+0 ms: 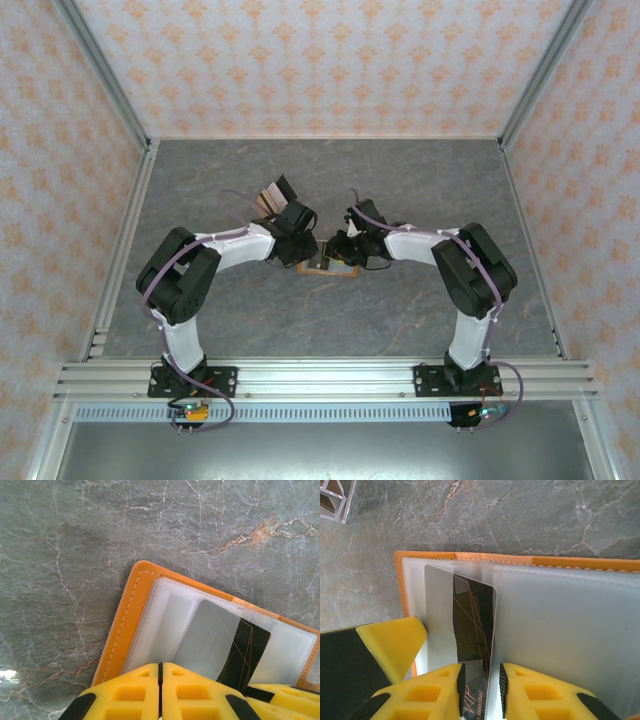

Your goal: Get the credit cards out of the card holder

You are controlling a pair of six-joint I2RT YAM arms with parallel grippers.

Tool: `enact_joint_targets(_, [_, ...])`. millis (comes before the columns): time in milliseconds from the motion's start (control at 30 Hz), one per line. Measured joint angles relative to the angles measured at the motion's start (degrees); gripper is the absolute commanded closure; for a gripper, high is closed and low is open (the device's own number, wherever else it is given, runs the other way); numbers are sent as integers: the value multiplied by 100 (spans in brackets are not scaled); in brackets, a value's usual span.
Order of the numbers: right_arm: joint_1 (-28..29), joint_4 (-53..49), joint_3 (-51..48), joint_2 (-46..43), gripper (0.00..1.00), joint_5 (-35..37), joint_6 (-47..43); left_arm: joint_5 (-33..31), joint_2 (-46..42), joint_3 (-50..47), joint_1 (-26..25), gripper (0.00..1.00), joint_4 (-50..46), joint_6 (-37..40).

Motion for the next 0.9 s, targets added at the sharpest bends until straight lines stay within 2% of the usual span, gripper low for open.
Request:
enact_joint_targets(333, [0,195,28,105,79,-153,175,109,-35,-151,31,92,286,-90])
enact_joint_targets(533, [-13,339,26,118,91,-168,302,195,-98,-299,94,90,485,-157])
enact_joint_targets(667, [-22,374,24,57,96,-120,256,297,-149,-407,170,88,608,-186])
enact_joint_targets(900, [-13,179,-216,-527,99,321,-144,420,-341,-616,201,75,713,-240])
